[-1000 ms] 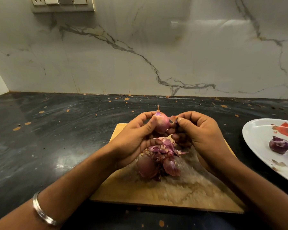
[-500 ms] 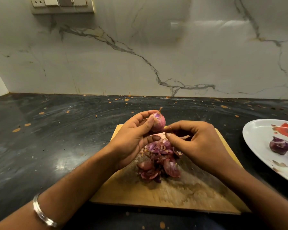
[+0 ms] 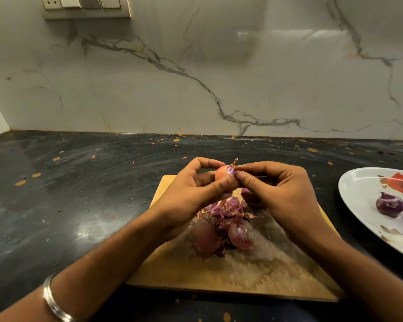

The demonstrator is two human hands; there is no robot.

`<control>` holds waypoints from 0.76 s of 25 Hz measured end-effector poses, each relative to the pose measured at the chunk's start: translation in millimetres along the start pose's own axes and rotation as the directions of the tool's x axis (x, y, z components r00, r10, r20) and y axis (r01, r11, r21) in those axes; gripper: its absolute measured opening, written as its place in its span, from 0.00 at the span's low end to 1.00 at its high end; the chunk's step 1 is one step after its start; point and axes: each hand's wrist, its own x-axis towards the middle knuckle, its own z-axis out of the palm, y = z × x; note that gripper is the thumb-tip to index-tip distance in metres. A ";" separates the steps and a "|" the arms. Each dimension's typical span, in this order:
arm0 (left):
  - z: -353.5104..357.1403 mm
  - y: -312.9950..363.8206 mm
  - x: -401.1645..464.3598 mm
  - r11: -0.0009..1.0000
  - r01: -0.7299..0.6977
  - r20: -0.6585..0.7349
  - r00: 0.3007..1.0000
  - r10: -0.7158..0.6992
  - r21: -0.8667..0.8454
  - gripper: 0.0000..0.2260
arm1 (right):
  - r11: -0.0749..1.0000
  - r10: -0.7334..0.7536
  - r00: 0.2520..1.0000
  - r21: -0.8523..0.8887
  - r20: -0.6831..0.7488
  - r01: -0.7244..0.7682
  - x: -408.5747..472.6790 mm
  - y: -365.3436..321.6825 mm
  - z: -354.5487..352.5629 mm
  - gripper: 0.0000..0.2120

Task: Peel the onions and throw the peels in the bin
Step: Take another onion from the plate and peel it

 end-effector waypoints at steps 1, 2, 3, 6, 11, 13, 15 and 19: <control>0.3 0.9 0.1 0.998 0.013 0.014 1.000 -0.012 -0.065 0.20 | 1.000 -0.001 1.000 0.001 -0.011 0.001 -0.1 0.1 -0.4 0.07; 0.7 1.8 0.5 0.994 0.022 0.019 1.000 -0.020 -0.104 0.19 | 1.000 -0.003 1.000 0.002 -0.018 0.003 0.0 0.0 -0.5 0.07; 0.7 1.3 0.8 0.994 0.022 0.017 1.000 -0.020 -0.108 0.19 | 1.000 -0.004 1.000 0.006 -0.018 0.004 0.0 -0.2 -0.3 0.07; 2.4 -0.8 0.2 1.000 -0.003 0.015 1.000 0.003 -0.029 0.23 | 0.999 0.025 1.000 0.037 0.010 -0.025 -0.6 -0.8 2.6 0.09; 2.9 0.5 -0.8 1.000 -0.018 0.035 0.999 0.018 0.014 0.20 | 0.998 0.029 1.000 0.047 0.006 -0.029 -1.4 0.7 2.4 0.10; 3.9 0.5 -1.0 0.999 0.005 0.037 0.999 -0.003 -0.043 0.19 | 0.998 0.020 1.000 0.067 -0.013 -0.019 -1.0 1.0 1.9 0.09; 5.1 0.6 -1.4 1.000 -0.014 0.023 1.000 0.014 -0.006 0.20 | 0.998 0.012 1.000 0.065 -0.013 -0.011 -0.7 1.8 2.1 0.08; 4.5 1.3 -2.2 0.989 -0.087 0.040 0.996 0.083 0.118 0.24 | 0.995 0.057 0.998 0.085 0.016 -0.059 -1.8 2.0 4.2 0.14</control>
